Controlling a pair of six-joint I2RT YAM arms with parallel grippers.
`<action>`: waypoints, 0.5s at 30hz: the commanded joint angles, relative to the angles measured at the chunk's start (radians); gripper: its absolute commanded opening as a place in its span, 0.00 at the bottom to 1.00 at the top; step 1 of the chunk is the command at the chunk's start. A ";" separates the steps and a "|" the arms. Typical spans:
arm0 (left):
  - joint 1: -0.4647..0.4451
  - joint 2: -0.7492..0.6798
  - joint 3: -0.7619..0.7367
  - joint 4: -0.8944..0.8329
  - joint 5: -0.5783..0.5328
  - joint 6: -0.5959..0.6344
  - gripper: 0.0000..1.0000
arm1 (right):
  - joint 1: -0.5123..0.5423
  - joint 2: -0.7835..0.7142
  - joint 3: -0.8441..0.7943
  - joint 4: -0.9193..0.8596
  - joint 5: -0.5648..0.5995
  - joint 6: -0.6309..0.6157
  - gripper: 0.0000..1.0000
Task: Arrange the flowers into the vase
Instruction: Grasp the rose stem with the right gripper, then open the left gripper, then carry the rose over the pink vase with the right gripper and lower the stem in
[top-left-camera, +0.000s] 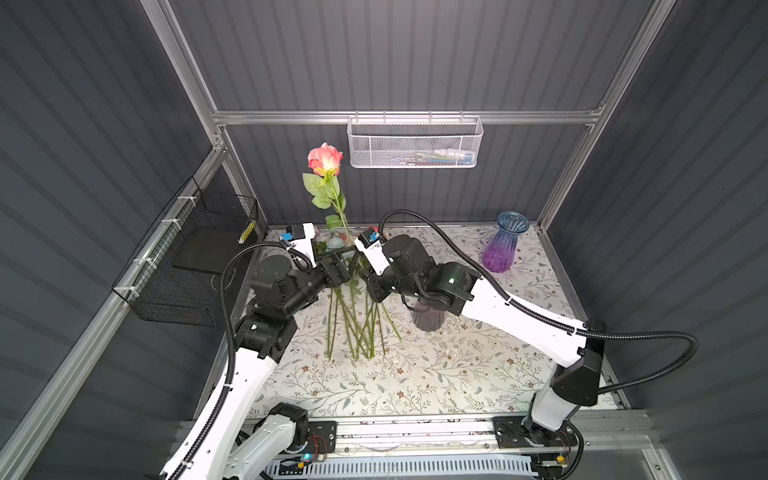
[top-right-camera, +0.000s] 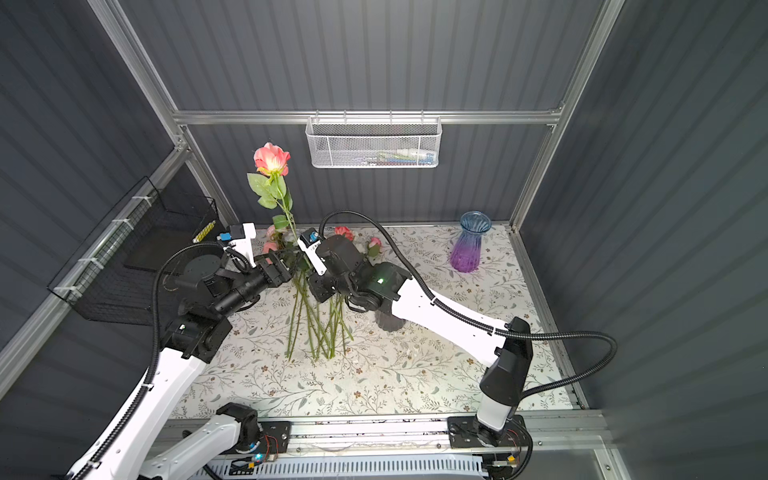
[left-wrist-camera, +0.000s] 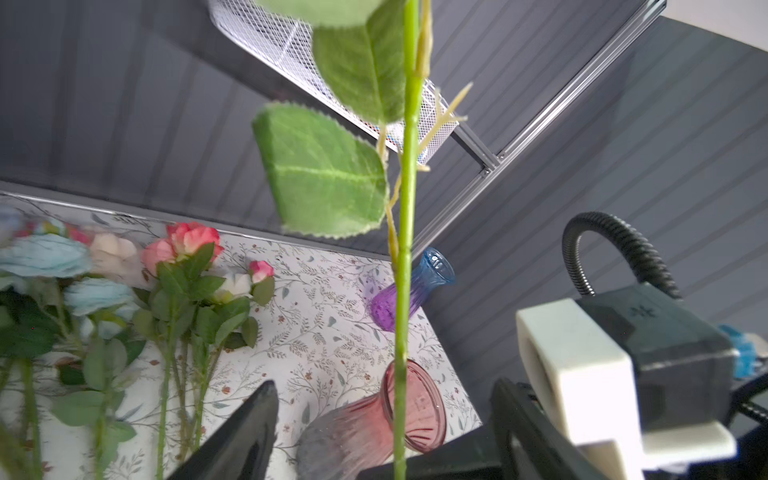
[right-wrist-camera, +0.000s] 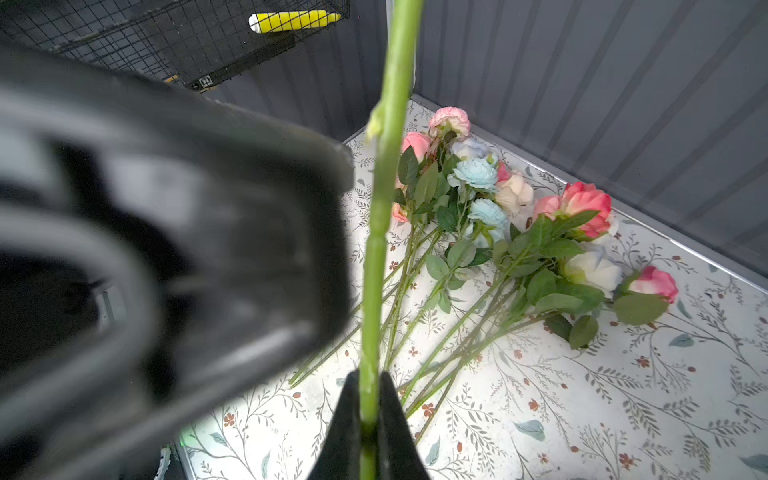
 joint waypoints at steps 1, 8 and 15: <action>-0.001 -0.067 -0.007 -0.085 -0.159 0.058 0.89 | 0.002 -0.063 -0.032 0.061 0.108 -0.032 0.00; -0.001 -0.182 -0.088 -0.117 -0.267 0.060 0.95 | -0.013 -0.197 -0.111 0.261 0.313 -0.137 0.00; -0.001 -0.175 -0.086 -0.138 -0.261 0.058 0.96 | -0.132 -0.309 -0.212 0.437 0.416 -0.166 0.00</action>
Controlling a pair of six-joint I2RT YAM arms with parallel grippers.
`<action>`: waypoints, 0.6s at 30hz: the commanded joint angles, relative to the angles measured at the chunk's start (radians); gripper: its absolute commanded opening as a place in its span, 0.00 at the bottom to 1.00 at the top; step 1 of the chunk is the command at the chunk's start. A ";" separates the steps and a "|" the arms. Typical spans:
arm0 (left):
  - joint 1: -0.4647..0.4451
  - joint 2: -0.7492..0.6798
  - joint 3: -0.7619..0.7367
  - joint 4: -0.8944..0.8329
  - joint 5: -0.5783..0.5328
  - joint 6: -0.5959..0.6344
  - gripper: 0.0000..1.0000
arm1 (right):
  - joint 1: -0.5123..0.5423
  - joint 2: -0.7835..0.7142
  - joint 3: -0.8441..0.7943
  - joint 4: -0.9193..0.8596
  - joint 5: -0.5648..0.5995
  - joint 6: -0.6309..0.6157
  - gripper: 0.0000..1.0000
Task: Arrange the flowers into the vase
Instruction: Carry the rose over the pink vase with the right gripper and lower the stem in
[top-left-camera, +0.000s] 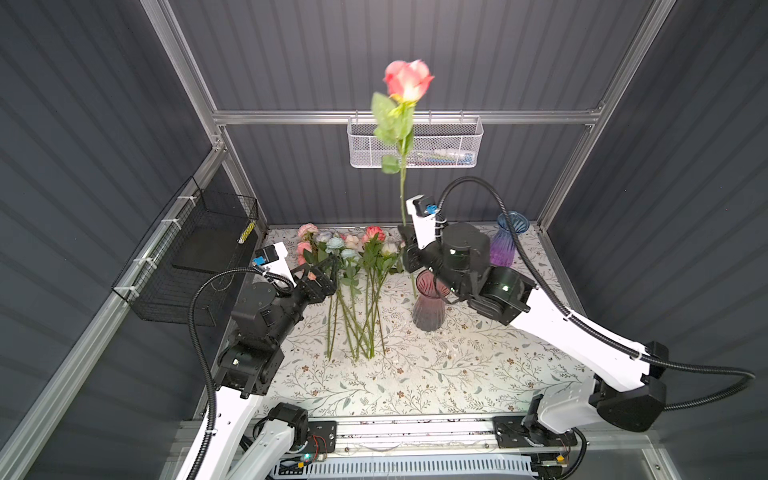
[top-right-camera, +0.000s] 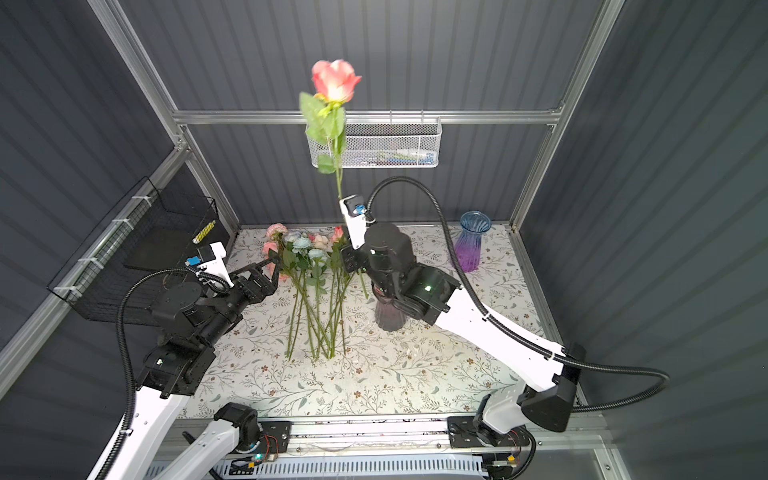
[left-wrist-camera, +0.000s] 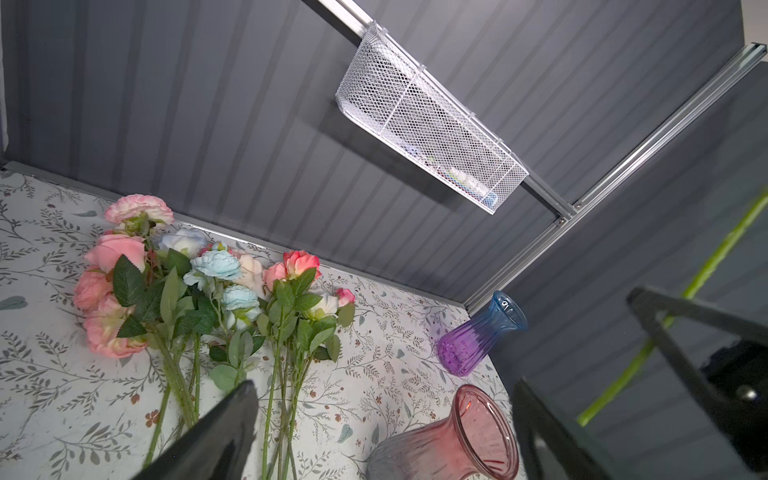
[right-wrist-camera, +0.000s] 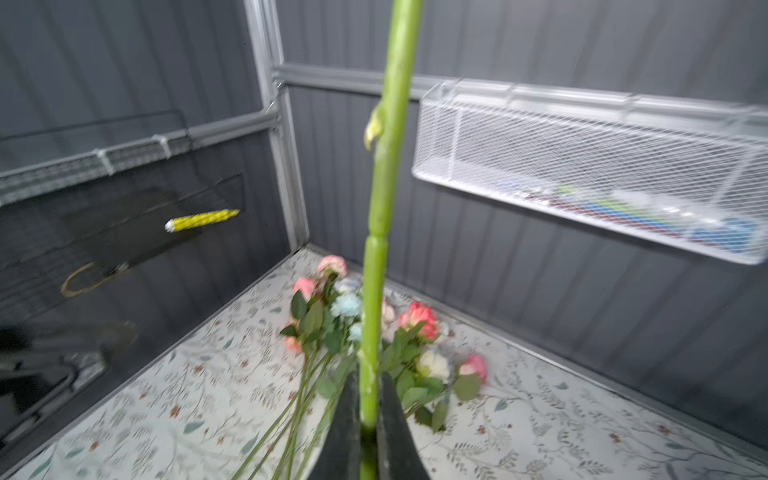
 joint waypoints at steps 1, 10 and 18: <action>-0.001 0.007 -0.007 -0.024 -0.015 0.018 0.96 | -0.074 -0.043 -0.062 0.129 0.089 -0.015 0.00; -0.001 0.020 -0.060 0.005 -0.018 -0.007 0.96 | -0.165 -0.093 -0.276 0.233 0.079 0.079 0.00; -0.001 0.039 -0.071 0.025 0.018 -0.036 0.96 | -0.160 -0.115 -0.482 0.345 0.111 0.105 0.00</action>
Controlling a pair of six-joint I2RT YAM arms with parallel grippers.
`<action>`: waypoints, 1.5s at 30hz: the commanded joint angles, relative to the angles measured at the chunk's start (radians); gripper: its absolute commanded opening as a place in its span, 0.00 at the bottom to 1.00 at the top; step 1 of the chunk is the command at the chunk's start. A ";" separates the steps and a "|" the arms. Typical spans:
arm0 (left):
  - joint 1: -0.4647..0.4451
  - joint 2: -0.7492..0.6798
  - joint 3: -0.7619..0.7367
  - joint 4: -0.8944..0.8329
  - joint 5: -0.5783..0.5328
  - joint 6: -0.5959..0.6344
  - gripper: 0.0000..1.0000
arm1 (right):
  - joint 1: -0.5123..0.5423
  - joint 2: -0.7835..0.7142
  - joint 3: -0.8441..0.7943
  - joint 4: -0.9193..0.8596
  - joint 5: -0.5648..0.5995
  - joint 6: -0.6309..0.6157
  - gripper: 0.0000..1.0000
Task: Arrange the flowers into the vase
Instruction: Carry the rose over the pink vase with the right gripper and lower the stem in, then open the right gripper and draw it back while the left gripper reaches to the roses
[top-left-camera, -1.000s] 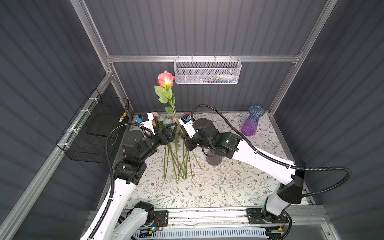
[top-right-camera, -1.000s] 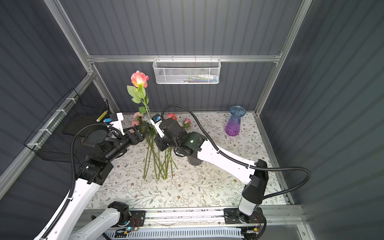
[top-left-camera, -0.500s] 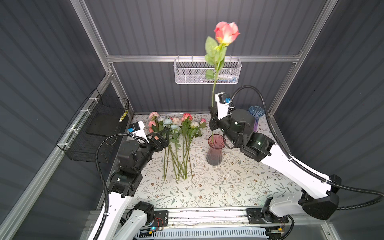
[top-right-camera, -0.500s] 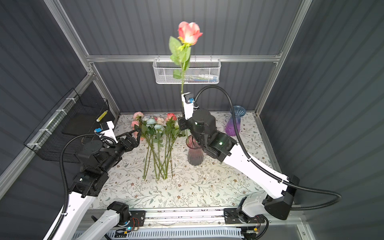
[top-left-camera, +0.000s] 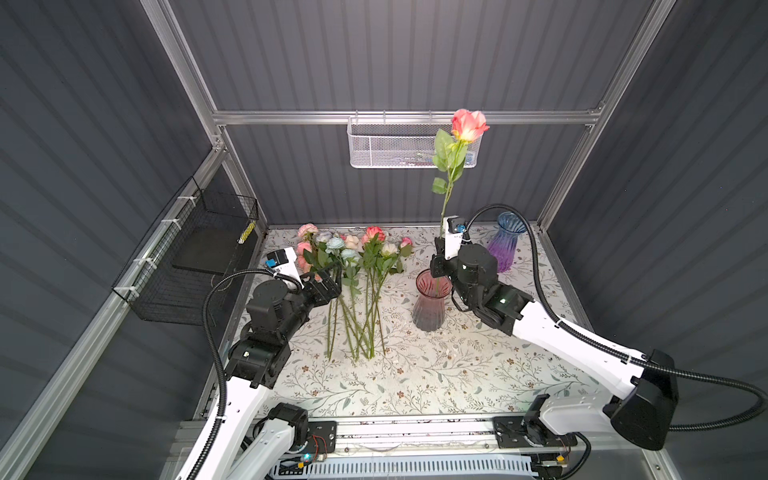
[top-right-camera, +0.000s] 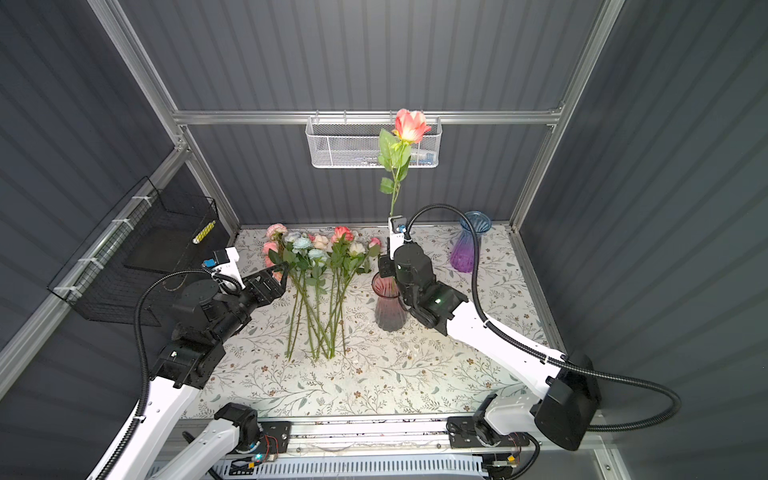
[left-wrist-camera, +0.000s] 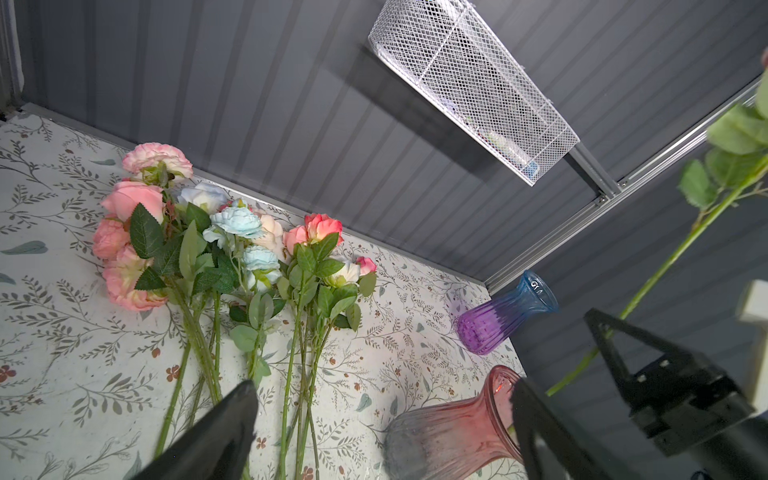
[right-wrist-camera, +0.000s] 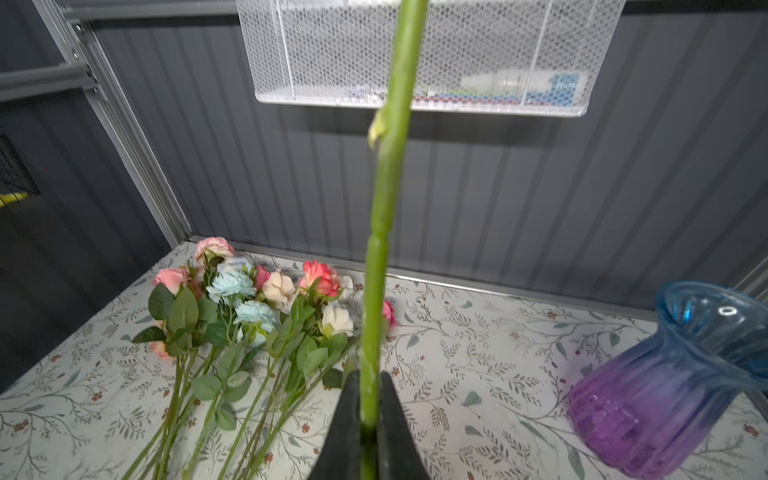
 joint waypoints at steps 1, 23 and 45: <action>-0.001 0.011 -0.010 0.028 0.021 -0.016 0.96 | 0.004 -0.020 -0.018 0.079 0.030 0.031 0.00; -0.001 0.060 -0.040 0.064 0.059 -0.047 0.94 | 0.098 0.003 -0.104 -0.029 0.088 0.120 0.22; -0.001 0.493 0.102 -0.184 0.059 0.026 0.75 | 0.139 -0.415 -0.234 -0.320 0.060 0.236 0.45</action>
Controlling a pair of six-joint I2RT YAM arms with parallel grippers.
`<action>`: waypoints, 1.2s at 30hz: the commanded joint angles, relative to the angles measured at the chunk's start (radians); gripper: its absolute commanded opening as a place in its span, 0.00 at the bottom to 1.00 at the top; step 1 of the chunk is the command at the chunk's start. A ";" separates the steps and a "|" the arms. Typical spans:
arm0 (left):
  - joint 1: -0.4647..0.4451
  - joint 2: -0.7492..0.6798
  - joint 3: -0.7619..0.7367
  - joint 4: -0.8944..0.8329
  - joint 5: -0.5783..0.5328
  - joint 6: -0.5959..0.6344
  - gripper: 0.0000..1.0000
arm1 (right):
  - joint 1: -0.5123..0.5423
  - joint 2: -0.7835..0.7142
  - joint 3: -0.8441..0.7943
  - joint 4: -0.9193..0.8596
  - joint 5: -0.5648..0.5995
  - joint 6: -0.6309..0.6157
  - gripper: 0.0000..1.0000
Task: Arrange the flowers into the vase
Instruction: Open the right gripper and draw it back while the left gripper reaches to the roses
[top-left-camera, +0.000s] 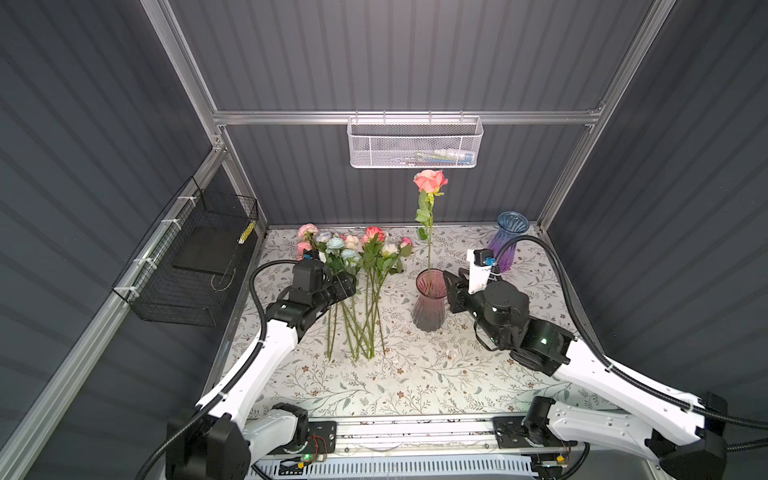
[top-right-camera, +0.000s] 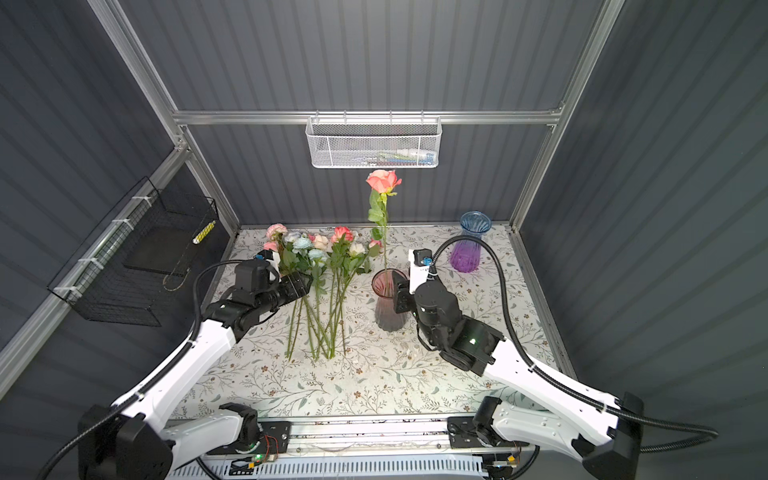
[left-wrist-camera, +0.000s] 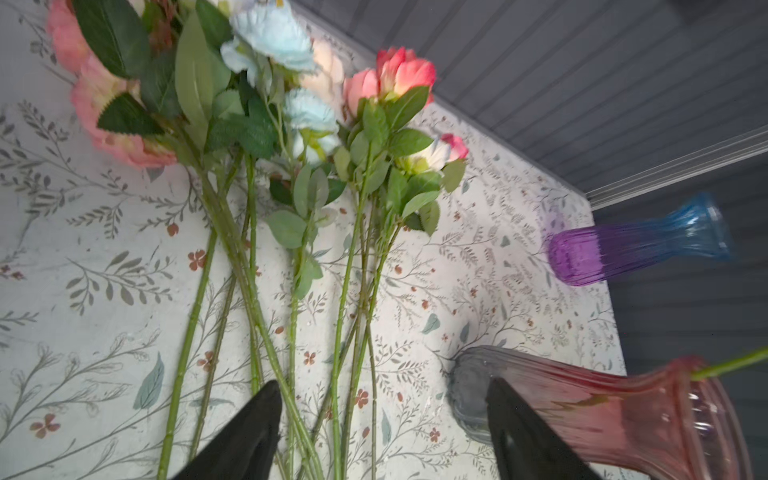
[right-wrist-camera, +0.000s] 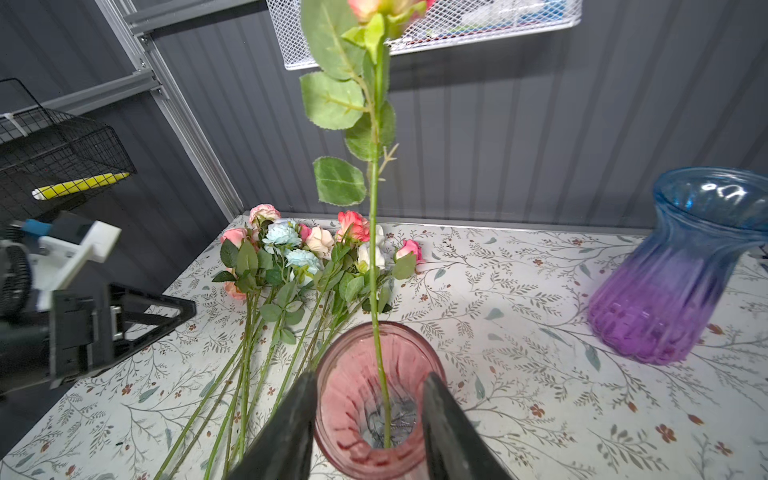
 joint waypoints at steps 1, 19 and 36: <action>-0.001 0.065 0.051 -0.074 0.013 0.041 0.72 | -0.002 -0.060 -0.052 -0.110 0.030 0.044 0.45; -0.030 0.686 0.568 -0.290 -0.002 0.272 0.38 | -0.077 -0.191 -0.289 -0.136 -0.108 0.196 0.39; -0.064 0.902 0.701 -0.361 -0.095 0.324 0.27 | -0.160 -0.254 -0.364 -0.146 -0.192 0.225 0.39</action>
